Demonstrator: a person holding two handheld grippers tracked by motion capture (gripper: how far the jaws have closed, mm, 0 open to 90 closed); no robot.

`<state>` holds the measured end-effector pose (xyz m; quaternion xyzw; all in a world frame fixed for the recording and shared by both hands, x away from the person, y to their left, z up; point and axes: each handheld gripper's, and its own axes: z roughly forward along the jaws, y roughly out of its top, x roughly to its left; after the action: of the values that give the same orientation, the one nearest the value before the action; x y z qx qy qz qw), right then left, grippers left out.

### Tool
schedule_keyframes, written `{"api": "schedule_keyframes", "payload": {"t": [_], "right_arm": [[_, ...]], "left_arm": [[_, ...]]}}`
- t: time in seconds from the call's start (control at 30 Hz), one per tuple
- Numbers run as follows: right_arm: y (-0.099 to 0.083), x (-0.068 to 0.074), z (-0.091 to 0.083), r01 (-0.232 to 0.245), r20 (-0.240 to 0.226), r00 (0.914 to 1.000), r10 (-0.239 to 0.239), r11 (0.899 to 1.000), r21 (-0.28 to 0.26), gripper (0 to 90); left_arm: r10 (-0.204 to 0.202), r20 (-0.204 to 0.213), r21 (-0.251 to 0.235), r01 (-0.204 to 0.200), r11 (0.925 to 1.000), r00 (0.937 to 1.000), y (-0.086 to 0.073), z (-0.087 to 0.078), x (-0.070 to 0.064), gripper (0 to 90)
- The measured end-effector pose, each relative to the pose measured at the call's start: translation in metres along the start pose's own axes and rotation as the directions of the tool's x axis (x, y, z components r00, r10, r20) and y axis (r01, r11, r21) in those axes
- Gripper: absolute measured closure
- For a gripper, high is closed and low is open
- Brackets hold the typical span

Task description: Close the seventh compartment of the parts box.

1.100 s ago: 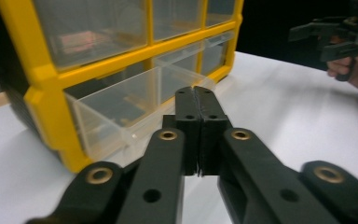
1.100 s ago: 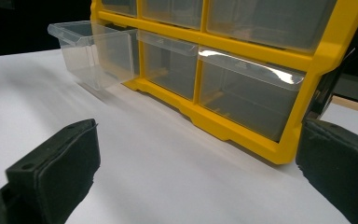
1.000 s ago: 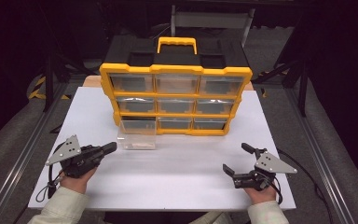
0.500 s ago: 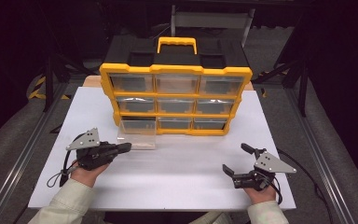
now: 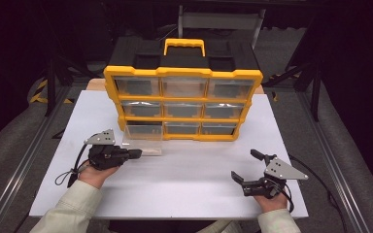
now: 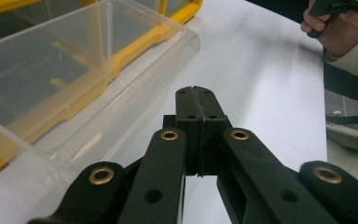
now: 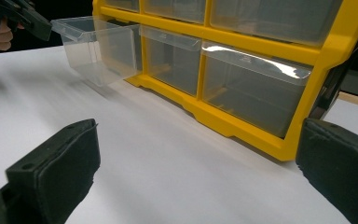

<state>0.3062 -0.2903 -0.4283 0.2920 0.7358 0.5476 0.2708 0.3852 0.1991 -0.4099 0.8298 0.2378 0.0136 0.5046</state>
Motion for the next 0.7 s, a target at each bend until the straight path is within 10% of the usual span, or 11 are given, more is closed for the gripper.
{"api": "schedule_keyframes", "payload": {"t": [0.27,0.7], "right_arm": [[0.000,0.000,0.001,0.001,-0.006,1.0000,-0.001,1.000,0.003,0.3],[-0.001,0.000,0.001,-0.001,-0.012,0.9999,0.001,1.000,0.006,0.3]], "left_arm": [[-0.061,-0.010,0.106,0.062,0.9924,0.9981,0.000,0.010,0.009,89.5],[-0.064,-0.045,0.094,0.068,0.9932,0.9969,0.001,0.014,0.014,89.6]]}}
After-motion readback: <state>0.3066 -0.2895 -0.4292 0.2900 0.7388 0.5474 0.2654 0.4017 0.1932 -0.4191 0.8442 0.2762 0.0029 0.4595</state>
